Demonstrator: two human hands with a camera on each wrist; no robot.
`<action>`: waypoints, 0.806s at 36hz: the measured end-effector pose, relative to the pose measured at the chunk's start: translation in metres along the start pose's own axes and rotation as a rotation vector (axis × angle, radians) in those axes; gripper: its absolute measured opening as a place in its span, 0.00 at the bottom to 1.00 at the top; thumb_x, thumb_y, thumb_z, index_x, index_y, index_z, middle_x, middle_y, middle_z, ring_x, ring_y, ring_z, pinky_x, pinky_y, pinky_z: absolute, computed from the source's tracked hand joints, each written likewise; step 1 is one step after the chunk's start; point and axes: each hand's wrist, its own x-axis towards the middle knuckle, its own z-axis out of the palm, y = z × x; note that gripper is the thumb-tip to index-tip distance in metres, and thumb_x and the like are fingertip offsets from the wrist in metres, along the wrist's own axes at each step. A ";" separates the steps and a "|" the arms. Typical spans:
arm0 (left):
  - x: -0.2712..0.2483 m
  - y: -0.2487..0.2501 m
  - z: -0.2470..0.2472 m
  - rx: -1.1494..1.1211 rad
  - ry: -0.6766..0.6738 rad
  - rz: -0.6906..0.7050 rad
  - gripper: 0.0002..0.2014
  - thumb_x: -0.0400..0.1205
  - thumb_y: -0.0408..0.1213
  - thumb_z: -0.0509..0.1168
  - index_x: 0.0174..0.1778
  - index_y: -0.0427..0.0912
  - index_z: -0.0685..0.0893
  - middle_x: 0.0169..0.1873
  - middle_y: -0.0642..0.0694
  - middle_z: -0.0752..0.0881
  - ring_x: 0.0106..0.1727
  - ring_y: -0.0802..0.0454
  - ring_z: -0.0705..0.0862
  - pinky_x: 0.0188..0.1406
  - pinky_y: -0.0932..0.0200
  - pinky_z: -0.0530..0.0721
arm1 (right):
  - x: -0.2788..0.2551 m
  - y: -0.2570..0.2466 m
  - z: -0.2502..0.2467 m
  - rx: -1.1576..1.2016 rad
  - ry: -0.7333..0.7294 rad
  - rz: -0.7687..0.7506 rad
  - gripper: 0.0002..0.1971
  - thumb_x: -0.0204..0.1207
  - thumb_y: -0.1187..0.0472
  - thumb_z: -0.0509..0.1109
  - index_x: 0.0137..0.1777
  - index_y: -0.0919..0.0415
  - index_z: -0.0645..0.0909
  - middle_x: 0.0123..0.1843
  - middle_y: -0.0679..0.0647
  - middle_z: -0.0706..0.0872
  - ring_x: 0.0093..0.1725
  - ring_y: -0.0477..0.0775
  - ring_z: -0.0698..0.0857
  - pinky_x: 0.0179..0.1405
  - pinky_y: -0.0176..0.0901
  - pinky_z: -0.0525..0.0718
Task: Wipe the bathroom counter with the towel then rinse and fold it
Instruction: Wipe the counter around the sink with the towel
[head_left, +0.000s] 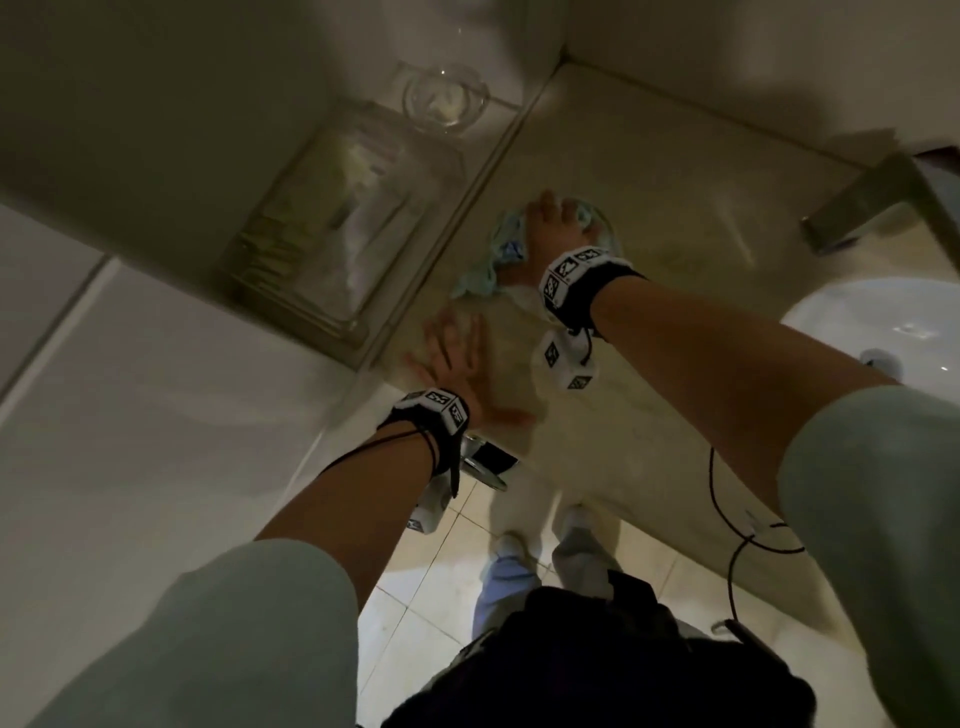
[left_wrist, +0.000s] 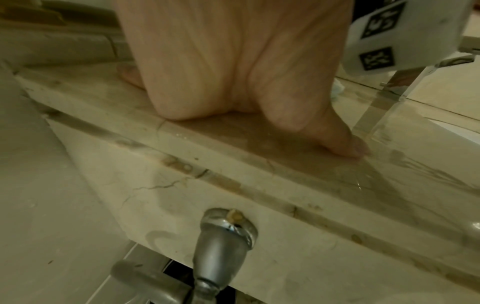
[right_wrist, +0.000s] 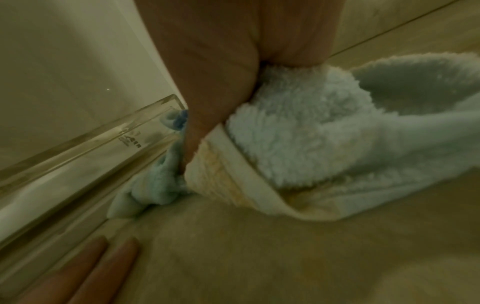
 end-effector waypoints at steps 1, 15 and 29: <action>0.001 0.000 0.001 0.004 0.001 -0.011 0.73 0.55 0.77 0.69 0.77 0.52 0.22 0.77 0.37 0.23 0.77 0.31 0.24 0.72 0.21 0.36 | 0.004 -0.004 -0.001 0.000 0.004 0.011 0.55 0.69 0.35 0.72 0.85 0.59 0.45 0.86 0.57 0.41 0.84 0.66 0.44 0.78 0.74 0.51; 0.008 0.001 0.004 0.031 -0.006 -0.037 0.75 0.53 0.74 0.73 0.75 0.55 0.20 0.74 0.39 0.18 0.75 0.34 0.19 0.67 0.23 0.28 | 0.028 -0.034 -0.005 -0.020 -0.013 0.080 0.53 0.74 0.38 0.71 0.84 0.64 0.42 0.86 0.61 0.40 0.83 0.73 0.46 0.76 0.71 0.58; 0.002 0.000 0.003 0.027 -0.003 -0.024 0.72 0.56 0.78 0.67 0.79 0.50 0.24 0.77 0.38 0.22 0.76 0.31 0.22 0.70 0.22 0.29 | -0.029 0.024 0.006 0.083 0.004 -0.047 0.53 0.65 0.44 0.80 0.83 0.61 0.54 0.86 0.58 0.50 0.83 0.64 0.55 0.79 0.63 0.62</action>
